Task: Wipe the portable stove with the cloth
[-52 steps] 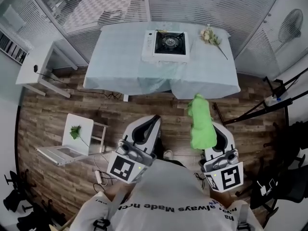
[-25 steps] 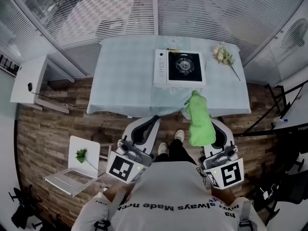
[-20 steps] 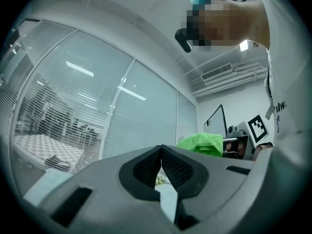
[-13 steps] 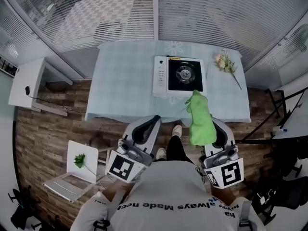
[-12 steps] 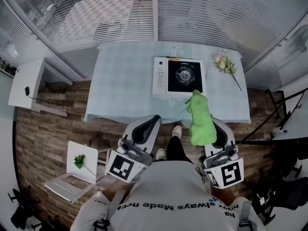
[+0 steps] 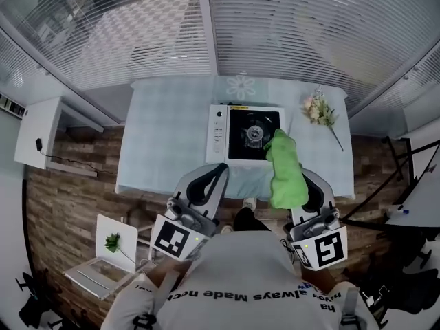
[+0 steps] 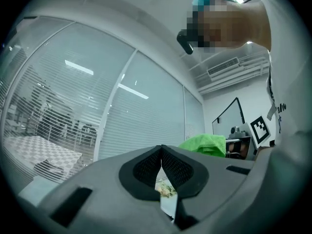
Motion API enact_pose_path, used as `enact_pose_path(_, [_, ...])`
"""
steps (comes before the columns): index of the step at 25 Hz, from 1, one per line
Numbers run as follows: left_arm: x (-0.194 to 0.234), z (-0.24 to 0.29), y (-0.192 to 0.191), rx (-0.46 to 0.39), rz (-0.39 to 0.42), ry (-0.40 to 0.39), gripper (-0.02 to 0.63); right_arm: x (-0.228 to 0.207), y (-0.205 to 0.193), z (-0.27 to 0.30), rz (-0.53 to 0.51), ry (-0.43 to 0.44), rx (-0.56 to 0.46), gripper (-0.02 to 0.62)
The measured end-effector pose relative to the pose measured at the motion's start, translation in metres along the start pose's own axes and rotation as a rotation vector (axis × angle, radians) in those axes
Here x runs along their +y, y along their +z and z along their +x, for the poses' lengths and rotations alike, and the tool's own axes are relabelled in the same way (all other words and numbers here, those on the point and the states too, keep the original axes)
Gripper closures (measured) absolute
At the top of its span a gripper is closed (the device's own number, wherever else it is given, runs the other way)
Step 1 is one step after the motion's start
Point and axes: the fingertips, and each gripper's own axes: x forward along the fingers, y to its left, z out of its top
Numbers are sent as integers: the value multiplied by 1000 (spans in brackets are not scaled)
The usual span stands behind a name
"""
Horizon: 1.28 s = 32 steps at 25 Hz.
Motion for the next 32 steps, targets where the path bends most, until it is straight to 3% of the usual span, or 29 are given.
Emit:
enact_pose_path(9, [10, 86, -13, 23, 3, -1, 594, -85, -3, 30, -3, -13, -15, 569])
enact_pose_path(15, [25, 115, -18, 32, 18, 6, 594, -113, -8, 52, 4, 1, -14, 569])
enact_pose_path(26, [93, 104, -19, 78, 8, 35, 595, -89, -13, 110, 0, 29, -3, 569])
enact_pose_path(32, [133, 93, -53, 177, 17, 53, 594, -68, -30, 147, -70, 52, 22, 569])
